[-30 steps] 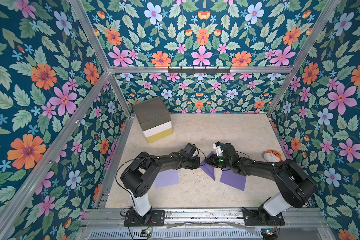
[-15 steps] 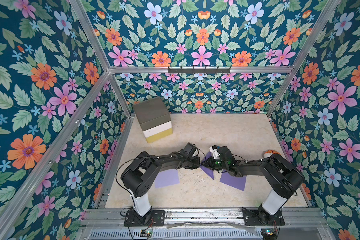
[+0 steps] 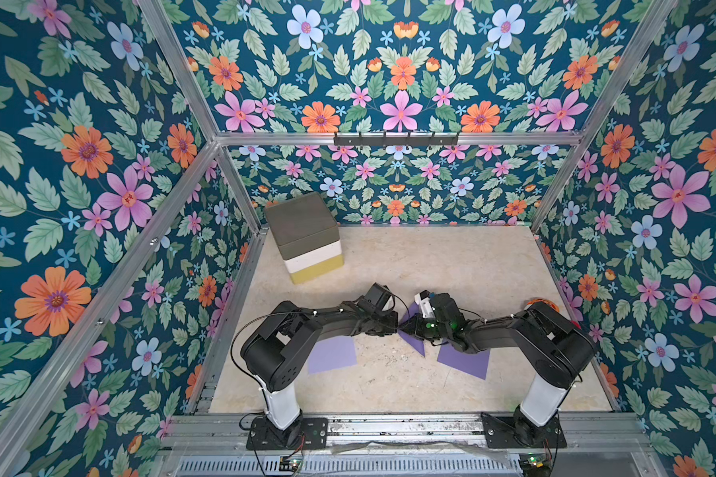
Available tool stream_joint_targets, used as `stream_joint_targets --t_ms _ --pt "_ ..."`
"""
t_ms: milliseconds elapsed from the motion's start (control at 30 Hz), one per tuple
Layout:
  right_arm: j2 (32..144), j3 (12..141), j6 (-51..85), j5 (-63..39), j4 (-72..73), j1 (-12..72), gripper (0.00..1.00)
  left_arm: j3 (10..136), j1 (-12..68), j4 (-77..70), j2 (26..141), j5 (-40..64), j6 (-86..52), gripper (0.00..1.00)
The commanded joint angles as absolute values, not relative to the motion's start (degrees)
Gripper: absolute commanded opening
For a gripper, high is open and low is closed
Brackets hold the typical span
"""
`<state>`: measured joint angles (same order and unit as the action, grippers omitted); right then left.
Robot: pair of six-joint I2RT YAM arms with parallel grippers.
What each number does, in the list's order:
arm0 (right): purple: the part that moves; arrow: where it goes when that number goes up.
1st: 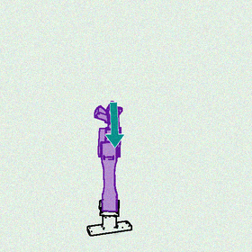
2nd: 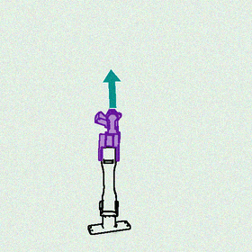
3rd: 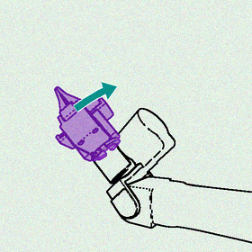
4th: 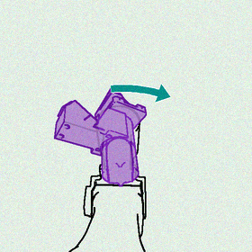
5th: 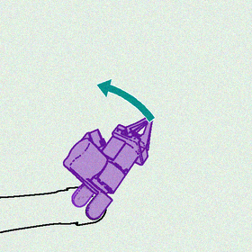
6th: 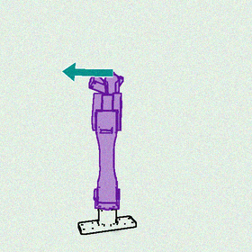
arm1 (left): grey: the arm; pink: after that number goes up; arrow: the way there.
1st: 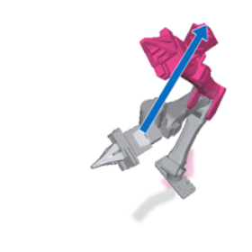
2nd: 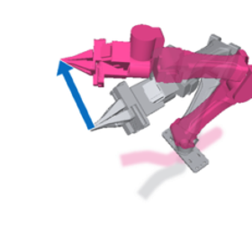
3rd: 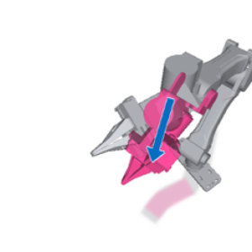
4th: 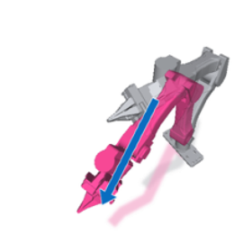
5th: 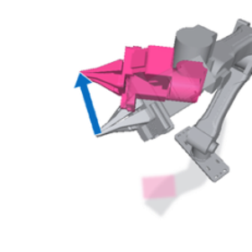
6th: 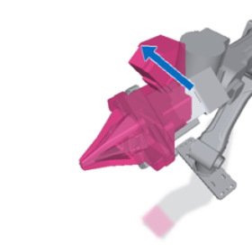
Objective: Fold the square paper diagonally
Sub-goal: Fold the paper at the center of the board.
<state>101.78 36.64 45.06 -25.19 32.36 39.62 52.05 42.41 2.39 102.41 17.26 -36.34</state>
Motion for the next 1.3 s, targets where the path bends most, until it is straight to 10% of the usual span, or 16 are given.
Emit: stream_joint_targets --t_ms 0,1267 --pt "102.2 37.0 44.2 -24.1 33.7 39.7 0.00 51.4 42.5 9.9 103.5 14.7 -36.3 0.00" --pt "104.1 38.1 40.7 -21.9 30.4 39.7 0.00 51.8 42.5 10.7 104.2 14.5 -35.8 0.00"
